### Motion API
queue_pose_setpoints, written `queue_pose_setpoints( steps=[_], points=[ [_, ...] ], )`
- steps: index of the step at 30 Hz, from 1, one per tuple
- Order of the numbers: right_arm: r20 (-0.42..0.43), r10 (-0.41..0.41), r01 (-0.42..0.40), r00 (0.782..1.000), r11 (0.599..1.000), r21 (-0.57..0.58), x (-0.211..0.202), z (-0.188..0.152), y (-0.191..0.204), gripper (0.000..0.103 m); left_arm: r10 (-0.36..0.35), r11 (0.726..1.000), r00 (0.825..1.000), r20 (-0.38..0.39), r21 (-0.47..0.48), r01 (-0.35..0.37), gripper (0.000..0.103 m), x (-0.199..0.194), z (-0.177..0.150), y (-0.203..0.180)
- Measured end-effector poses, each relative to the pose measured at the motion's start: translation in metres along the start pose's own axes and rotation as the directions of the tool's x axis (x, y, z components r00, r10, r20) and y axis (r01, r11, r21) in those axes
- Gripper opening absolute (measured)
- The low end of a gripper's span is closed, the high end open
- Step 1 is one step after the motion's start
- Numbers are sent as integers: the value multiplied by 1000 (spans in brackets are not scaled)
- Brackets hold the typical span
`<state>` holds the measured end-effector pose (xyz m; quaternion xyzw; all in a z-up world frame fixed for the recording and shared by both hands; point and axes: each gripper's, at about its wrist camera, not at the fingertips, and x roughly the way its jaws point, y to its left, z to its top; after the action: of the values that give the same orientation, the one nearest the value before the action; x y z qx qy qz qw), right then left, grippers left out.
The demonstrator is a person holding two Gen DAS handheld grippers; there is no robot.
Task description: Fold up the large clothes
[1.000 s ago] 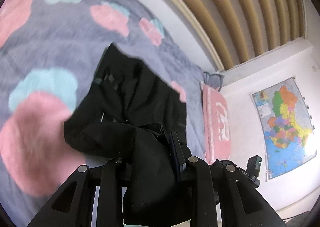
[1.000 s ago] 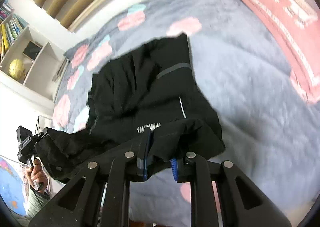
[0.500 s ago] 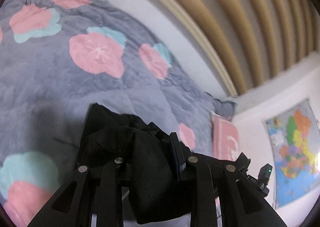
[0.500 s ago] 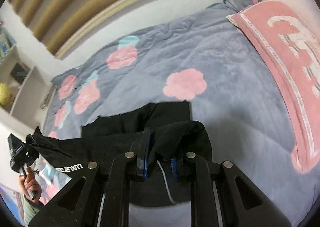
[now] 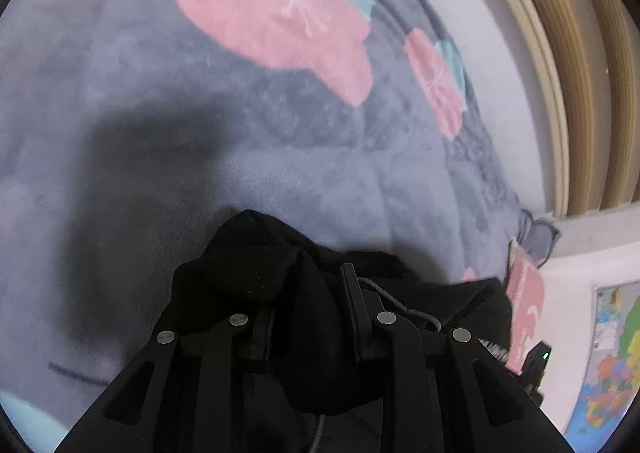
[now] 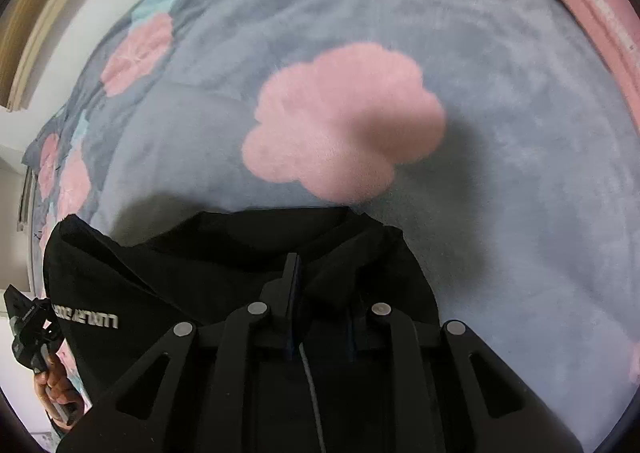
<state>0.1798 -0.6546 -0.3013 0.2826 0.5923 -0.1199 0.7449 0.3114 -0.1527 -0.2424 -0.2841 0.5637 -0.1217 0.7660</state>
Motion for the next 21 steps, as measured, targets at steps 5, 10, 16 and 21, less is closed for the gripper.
queue_pose_setpoints(
  steps=[5, 10, 16, 21],
  points=[
    [-27, 34, -34, 999, 999, 13, -1, 2, -5, 23, -32, 995, 995, -93, 87, 40, 29, -10, 6, -6],
    [8, 166, -167, 986, 985, 32, -49, -3, -20, 29, -236, 960, 953, -189, 109, 259, 44, -71, 11, -3],
    [83, 329, -332, 941, 943, 28, -116, -22, -40, 71, -366, 900, 912, -183, 177, 397, 58, -158, 3, 6],
    [110, 164, -157, 980, 985, -71, -127, -31, -31, 74, -192, 952, 980, -47, 234, 198, 69, -170, 4, 2]
  ],
)
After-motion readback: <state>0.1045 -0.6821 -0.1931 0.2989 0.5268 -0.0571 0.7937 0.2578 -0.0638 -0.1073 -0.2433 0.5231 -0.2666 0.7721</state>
